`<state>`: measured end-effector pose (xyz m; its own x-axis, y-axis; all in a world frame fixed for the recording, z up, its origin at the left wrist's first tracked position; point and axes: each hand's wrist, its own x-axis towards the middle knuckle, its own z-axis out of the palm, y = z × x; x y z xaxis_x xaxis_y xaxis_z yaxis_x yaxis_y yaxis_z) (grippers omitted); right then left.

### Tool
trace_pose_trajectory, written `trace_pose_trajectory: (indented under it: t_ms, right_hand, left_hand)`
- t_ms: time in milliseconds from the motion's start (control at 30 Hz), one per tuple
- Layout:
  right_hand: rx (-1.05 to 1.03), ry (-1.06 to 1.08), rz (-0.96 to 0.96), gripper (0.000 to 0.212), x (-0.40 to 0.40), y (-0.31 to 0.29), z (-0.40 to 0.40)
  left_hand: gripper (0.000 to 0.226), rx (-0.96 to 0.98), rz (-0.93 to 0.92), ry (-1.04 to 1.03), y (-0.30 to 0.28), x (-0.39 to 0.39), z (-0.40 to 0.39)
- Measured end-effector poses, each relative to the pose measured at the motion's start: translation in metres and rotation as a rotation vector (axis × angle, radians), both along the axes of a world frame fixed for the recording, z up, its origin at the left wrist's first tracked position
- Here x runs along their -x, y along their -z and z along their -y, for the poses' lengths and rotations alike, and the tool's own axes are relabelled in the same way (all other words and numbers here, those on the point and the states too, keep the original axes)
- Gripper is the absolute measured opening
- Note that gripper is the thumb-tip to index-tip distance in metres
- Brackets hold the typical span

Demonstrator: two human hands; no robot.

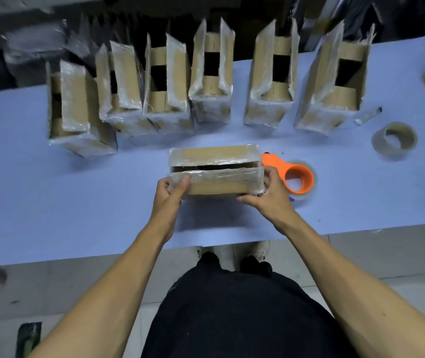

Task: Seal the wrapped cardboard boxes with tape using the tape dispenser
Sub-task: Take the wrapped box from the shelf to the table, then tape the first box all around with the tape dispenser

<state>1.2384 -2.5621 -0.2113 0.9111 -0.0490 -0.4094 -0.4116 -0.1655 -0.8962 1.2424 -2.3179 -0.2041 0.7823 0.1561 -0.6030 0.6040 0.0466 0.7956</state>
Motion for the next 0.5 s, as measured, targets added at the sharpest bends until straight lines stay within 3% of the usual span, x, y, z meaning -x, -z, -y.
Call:
trace_pose_trajectory:
  t_ms: [233, 300, 400, 433, 500]
  right_hand:
    - [-0.05, 0.045, -0.074, 0.027, 0.003, 0.004, -0.004]
    - [0.025, 0.025, -0.057, 0.033, 0.001, 0.0, -0.005]
    - [0.158, -0.016, 0.038, 0.072, -0.002, -0.01, -0.006]
    - [0.251, -0.05, 0.096, 0.083, -0.003, -0.015, -0.006]
    - [0.528, -0.196, 0.294, 0.084, -0.007, -0.022, -0.007]
  left_hand:
    - [0.054, -0.141, 0.037, -0.017, 0.011, 0.009, 0.008]
    - [0.064, -0.219, 0.059, 0.011, 0.01, 0.005, 0.009]
    - [0.088, -0.372, 0.14, 0.093, 0.001, 0.004, 0.009]
    - [0.091, -0.454, 0.194, 0.134, -0.004, 0.005, 0.009]
    - [0.082, -0.705, 0.393, 0.291, -0.01, 0.004, 0.009]
